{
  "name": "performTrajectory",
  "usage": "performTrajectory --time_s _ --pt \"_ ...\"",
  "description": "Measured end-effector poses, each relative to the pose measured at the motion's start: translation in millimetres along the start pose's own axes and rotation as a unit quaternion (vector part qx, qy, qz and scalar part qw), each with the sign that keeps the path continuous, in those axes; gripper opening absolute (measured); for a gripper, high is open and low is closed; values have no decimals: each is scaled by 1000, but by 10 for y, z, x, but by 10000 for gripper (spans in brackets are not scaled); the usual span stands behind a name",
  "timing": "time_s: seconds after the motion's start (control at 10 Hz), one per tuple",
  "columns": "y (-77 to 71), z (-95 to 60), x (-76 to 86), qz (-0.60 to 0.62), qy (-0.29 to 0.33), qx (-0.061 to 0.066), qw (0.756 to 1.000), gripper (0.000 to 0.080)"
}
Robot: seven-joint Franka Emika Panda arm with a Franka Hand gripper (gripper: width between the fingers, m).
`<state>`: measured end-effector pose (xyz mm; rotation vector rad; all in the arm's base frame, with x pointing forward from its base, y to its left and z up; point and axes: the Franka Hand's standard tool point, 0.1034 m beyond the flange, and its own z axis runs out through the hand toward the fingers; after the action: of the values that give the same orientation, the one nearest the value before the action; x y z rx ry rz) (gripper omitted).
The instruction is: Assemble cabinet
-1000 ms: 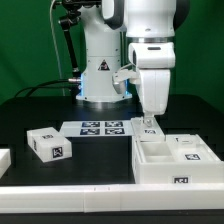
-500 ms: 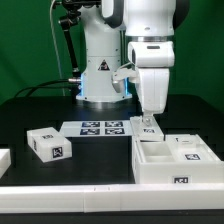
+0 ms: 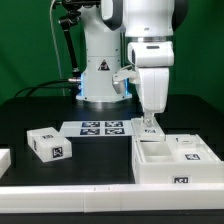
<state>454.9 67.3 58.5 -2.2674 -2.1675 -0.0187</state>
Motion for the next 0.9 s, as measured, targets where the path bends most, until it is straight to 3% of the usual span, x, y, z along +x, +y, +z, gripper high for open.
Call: performTrajectory --time_s 0.9 --pt "15 16 -34 -1 1 1 1000 68"
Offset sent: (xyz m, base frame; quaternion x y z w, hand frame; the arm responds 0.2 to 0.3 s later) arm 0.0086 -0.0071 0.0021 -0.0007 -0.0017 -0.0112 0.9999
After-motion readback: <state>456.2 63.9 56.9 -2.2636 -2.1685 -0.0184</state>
